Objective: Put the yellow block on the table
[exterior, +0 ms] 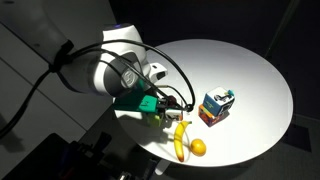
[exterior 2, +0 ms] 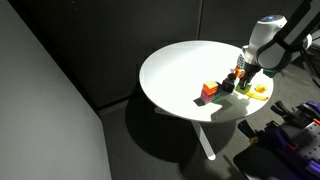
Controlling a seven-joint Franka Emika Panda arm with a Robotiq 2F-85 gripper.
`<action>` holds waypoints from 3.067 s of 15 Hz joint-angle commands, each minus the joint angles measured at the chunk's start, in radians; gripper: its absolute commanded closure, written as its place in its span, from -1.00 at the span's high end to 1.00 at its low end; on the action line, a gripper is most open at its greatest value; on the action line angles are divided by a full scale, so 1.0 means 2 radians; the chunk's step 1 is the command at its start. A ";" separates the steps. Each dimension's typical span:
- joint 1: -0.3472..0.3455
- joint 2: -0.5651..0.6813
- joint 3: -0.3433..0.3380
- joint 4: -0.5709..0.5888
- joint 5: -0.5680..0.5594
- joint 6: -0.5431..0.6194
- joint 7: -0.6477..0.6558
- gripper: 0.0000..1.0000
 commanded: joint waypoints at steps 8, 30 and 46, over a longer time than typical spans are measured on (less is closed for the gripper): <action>0.006 0.009 -0.002 0.001 -0.004 0.005 0.003 0.03; 0.028 0.100 -0.015 0.031 -0.004 0.086 -0.004 -0.47; 0.002 0.055 0.025 0.015 0.018 0.043 -0.004 1.00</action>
